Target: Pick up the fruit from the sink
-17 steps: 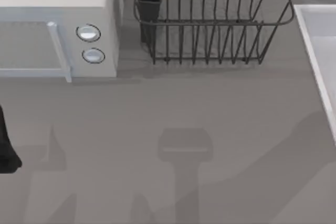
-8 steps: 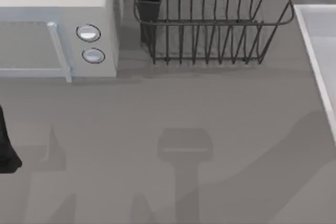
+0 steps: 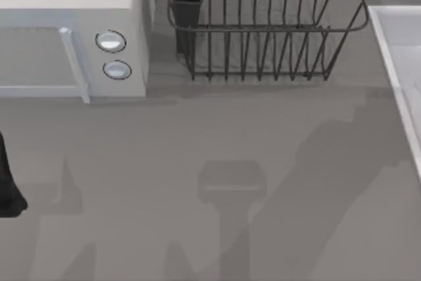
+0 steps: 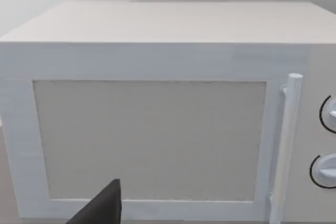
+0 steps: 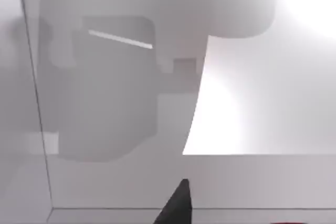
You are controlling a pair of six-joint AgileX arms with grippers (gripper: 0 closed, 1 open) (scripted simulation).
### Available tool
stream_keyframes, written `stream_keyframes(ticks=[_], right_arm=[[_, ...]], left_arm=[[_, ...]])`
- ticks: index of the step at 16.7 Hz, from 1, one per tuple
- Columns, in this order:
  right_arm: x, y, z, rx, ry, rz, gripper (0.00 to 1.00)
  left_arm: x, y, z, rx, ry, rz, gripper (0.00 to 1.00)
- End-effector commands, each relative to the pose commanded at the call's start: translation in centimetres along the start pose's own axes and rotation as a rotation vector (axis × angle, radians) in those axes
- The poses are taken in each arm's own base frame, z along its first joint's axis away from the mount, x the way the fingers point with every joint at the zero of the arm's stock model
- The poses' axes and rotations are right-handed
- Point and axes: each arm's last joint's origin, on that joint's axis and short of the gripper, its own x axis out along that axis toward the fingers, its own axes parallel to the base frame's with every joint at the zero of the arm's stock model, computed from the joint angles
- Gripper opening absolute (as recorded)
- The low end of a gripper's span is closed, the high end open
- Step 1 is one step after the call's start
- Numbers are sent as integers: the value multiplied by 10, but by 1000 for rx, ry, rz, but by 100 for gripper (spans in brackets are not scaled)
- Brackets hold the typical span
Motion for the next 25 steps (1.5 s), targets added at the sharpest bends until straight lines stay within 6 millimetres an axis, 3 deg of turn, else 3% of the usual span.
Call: stream_keyframes(ticks=[4,7,9,14,16,18,21,25], right_arm=[[-82,4,-9,0,13,3,0],[-125,8,-20,0,-13,-3,0],[-136,9,-23,-1,-24,-6,0],[-135,11,-22,-2,-22,-5,0],[-134,24,-21,-1,-16,-3,0],[-133,52,-22,0,-7,1,0],[-130,121,-31,-3,8,4,0],[-127,221,-73,-7,26,0,0]], left_arm=[[0,0,0,0,0,0,100],[0,0,0,0,0,0,100],[0,0,0,0,0,0,100],[0,0,0,0,0,0,100],[0,0,0,0,0,0,100],[0,0,0,0,0,0,100],[0,0,0,0,0,0,100],[0,0,0,0,0,0,100]])
